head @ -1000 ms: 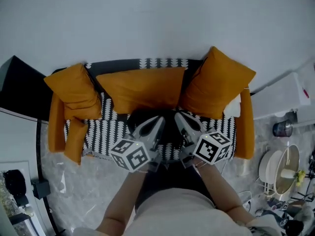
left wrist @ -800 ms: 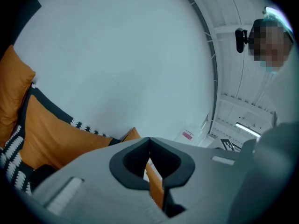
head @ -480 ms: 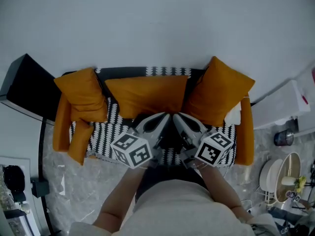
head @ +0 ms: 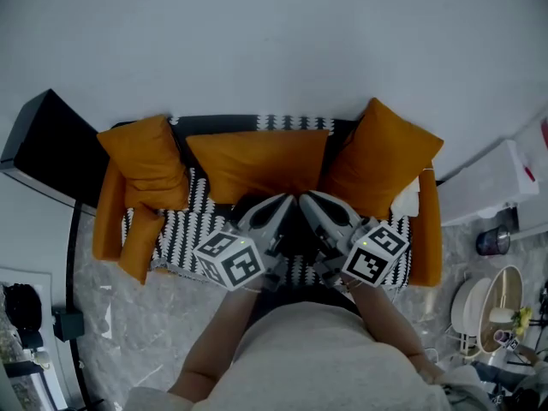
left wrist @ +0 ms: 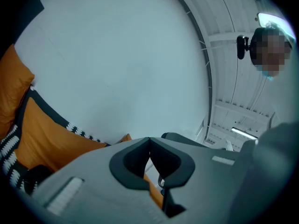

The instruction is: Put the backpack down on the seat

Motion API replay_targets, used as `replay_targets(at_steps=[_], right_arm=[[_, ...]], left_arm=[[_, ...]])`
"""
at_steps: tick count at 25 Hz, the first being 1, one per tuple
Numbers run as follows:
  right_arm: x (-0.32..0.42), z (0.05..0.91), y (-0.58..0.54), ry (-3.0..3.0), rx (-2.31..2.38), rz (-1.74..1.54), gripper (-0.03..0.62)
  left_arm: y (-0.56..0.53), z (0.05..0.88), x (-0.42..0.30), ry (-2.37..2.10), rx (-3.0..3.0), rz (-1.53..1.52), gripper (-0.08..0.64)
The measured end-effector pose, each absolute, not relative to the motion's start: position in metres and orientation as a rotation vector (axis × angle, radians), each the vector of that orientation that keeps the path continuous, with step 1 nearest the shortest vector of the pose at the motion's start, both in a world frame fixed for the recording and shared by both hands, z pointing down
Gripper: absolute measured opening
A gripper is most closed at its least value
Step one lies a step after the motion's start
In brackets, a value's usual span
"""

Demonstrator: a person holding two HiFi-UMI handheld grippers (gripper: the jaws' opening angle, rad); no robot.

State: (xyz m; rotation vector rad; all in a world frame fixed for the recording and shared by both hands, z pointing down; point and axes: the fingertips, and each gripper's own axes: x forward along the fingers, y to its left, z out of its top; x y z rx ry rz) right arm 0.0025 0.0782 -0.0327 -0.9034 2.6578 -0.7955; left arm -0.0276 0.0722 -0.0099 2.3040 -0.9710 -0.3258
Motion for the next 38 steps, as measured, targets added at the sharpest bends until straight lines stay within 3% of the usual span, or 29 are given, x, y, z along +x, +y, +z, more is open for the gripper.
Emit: replay_targets(at_steps=[38], right_arm=[[-0.005, 0.0, 0.084, 2.698, -0.912, -0.93, 0.003]], left_arm=[[0.083, 0.013, -0.033, -1.017, 2.275, -0.235, 0.006]])
